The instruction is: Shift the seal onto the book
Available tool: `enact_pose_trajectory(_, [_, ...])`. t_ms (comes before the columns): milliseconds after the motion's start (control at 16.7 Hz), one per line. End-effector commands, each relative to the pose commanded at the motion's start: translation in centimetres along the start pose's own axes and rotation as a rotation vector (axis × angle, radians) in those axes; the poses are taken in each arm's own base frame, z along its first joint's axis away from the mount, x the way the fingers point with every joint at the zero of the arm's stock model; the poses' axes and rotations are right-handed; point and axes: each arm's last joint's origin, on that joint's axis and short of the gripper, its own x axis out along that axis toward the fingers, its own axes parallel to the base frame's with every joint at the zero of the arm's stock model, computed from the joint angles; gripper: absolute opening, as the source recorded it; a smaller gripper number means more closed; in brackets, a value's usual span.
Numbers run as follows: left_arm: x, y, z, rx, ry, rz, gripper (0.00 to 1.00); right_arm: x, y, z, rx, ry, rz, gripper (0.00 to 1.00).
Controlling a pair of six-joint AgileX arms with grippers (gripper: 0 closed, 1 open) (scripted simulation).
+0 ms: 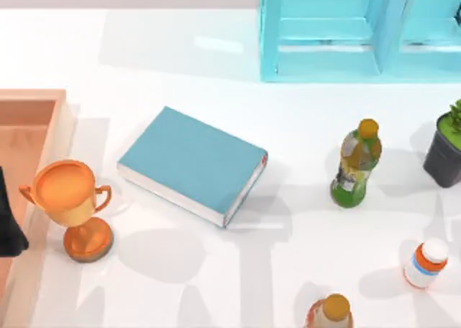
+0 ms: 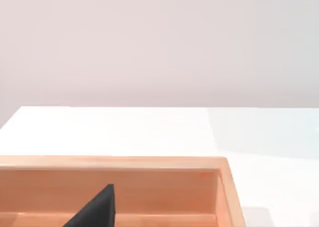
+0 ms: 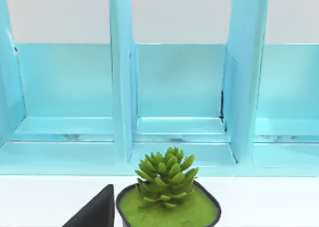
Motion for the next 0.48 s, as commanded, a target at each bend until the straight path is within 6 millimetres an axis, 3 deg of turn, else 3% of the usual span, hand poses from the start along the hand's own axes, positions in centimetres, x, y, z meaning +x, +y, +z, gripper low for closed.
enact_pose_trajectory(300, [0.8,0.5,4.1,0.032,0.210,0.024,1.00,0.0,0.0,0.0,0.000,0.000,0.000,1.00])
enact_pose_trajectory(480, [3.1,1.1,7.6,0.054,0.426,0.039,1.00,0.0,0.0,0.0,0.000,0.000,0.000,1.00])
